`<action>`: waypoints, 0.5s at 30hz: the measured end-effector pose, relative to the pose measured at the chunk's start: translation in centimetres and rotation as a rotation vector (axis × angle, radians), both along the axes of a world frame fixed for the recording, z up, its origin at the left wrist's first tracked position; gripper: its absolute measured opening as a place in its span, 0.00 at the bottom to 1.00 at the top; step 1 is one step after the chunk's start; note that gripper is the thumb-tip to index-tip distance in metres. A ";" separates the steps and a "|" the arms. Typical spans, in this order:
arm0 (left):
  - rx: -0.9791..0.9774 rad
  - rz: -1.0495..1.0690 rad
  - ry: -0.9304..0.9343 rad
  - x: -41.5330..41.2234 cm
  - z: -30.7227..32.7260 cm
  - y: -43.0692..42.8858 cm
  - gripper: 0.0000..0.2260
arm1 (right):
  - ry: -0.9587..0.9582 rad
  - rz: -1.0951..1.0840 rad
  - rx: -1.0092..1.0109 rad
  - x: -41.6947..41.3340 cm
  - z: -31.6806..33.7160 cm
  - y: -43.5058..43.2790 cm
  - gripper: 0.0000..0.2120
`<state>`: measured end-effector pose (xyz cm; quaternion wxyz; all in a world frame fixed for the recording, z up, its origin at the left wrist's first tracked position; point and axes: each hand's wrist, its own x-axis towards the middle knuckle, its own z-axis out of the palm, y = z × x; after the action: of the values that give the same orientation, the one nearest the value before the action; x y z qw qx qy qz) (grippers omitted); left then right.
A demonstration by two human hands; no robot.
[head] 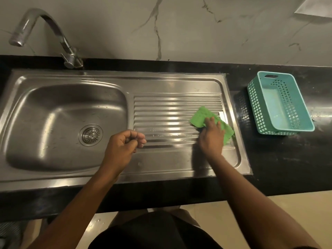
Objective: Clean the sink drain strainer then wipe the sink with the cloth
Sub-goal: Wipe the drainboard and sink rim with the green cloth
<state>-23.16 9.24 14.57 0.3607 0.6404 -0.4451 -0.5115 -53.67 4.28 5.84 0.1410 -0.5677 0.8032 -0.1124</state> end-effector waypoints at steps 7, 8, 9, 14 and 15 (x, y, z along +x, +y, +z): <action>-0.008 0.035 0.007 1.1 -0.1 -0.7 0.15 | -0.079 0.520 0.090 16.0 0.5 1.4 0.33; -0.007 0.035 0.004 1.3 0.0 -0.9 0.15 | -0.053 0.591 0.116 17.7 0.8 1.3 0.35; -0.009 0.034 0.003 1.4 0.1 -1.1 0.15 | -0.033 0.641 0.138 18.7 0.8 1.3 0.35; -0.030 0.028 0.011 1.5 0.6 -1.7 0.14 | 0.002 0.736 0.082 14.6 0.4 1.5 0.34; -0.032 0.023 0.005 1.4 0.6 -1.7 0.14 | -0.002 0.704 0.069 12.7 0.2 1.7 0.34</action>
<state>-21.77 7.49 15.13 0.3776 0.6383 -0.4449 -0.5020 -40.92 5.94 6.06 0.1910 -0.8045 0.5615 -0.0301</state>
